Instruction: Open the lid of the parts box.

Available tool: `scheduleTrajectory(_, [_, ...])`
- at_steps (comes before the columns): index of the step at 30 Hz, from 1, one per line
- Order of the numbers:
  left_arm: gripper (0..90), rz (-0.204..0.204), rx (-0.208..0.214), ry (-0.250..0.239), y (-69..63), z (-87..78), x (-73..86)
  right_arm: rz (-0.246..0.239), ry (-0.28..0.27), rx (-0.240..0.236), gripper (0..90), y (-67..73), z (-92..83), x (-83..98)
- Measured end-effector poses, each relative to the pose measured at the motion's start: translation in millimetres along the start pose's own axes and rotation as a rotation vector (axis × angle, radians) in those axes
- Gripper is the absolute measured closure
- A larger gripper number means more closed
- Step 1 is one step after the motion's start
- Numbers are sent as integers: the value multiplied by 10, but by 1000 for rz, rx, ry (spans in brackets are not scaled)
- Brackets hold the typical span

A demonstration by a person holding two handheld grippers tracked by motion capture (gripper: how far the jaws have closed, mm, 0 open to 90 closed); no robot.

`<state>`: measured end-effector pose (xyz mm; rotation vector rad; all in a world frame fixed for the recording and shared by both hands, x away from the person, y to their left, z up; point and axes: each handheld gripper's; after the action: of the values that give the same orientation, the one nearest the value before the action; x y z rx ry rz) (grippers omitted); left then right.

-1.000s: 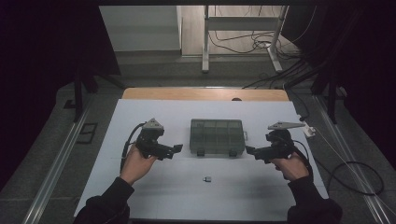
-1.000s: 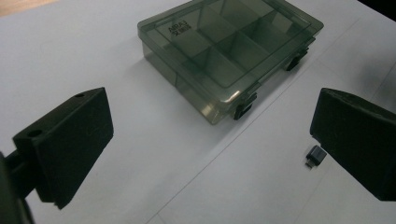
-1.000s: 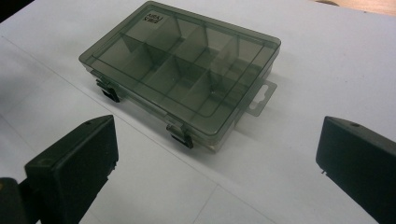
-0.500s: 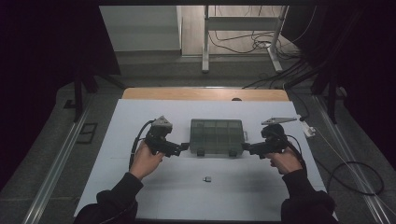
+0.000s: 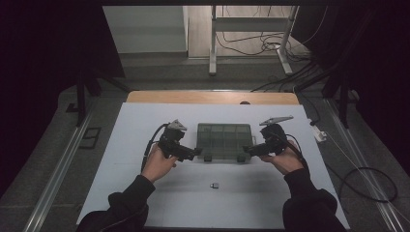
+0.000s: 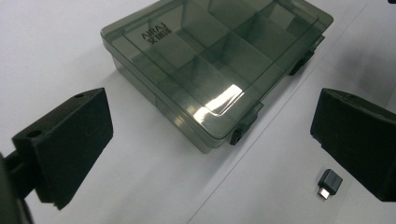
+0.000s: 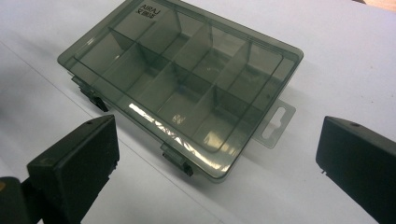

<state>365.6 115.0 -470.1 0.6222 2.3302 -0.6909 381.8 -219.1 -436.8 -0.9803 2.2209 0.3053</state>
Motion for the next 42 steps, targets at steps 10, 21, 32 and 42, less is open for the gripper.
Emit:
scheduleTrajectory(10, [0, 20, 8, 10, -25, 116, 54, -33, 41, 11, 0, 49, 76, 19])
scheduleTrajectory(21, [0, -4, -1, -4, 46, 135, 100, -60, 63, 11, 128, 74, 101, 157])
scheduleTrajectory(32, [0, 21, -9, 21, 5, 206, 139, -44, 66, -22, 416, 25, 37, 314])
scheduleTrajectory(42, [0, 27, 3, 15, -6, 203, 146, -51, 113, -37, 695, -24, 11, 420])
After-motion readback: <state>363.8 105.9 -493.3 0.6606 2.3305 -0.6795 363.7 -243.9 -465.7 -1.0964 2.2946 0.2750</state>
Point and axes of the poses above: each handheld gripper's, and its own axes: z roughly forward along the jaws, x roughly out of its underside, y roughly to its left, and after that the axes turned 11 degrees about -z, right-handed
